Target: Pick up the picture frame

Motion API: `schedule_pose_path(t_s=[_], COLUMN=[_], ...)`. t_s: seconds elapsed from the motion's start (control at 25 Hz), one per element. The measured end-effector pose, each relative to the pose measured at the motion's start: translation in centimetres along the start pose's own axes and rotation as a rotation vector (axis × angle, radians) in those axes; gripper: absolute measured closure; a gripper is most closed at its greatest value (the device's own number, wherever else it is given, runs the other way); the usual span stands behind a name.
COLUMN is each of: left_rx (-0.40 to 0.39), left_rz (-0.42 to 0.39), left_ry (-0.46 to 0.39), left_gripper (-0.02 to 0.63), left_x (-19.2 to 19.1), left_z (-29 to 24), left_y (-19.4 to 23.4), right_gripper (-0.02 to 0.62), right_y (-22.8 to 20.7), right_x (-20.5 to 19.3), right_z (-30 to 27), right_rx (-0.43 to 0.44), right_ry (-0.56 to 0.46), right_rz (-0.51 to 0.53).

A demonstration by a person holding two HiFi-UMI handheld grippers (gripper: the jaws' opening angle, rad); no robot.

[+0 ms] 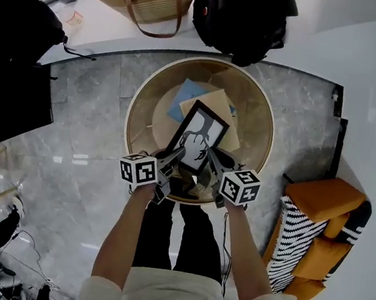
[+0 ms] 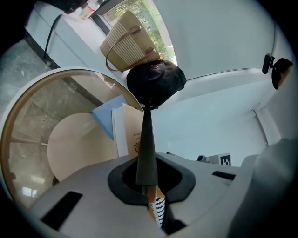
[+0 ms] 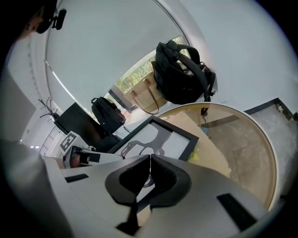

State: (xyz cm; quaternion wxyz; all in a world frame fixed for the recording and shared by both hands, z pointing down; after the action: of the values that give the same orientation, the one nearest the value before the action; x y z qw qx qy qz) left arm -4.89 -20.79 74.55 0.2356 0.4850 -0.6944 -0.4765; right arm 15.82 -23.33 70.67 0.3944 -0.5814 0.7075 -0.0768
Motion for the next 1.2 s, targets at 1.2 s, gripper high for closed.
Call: schedule_pose_path(t_s=[1.2], left_rx=[0.181], left_rz=[-0.103], left_ry=[-0.331], left_gripper=[0.58], left_x=[-11.1], left_z=[9.4], left_y=[-20.5], right_gripper=[0.561], right_y=[7.0], right_x=[-0.2], right_z=[22.6], right_rx=[0.096], right_ry=[-0.158], right_rz=[0.026])
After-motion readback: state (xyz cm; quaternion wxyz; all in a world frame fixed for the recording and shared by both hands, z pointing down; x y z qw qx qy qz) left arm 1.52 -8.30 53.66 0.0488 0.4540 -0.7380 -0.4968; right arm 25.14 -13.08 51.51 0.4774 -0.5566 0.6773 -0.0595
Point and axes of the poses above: the fingertips, and each gripper's own axes: z backward along the fingers, y to its left, x out of its top, the point moved 9 cm from there along z, backward along the fingers, and after that the axes turned 2 degrees about x, right-handed, at the moved point
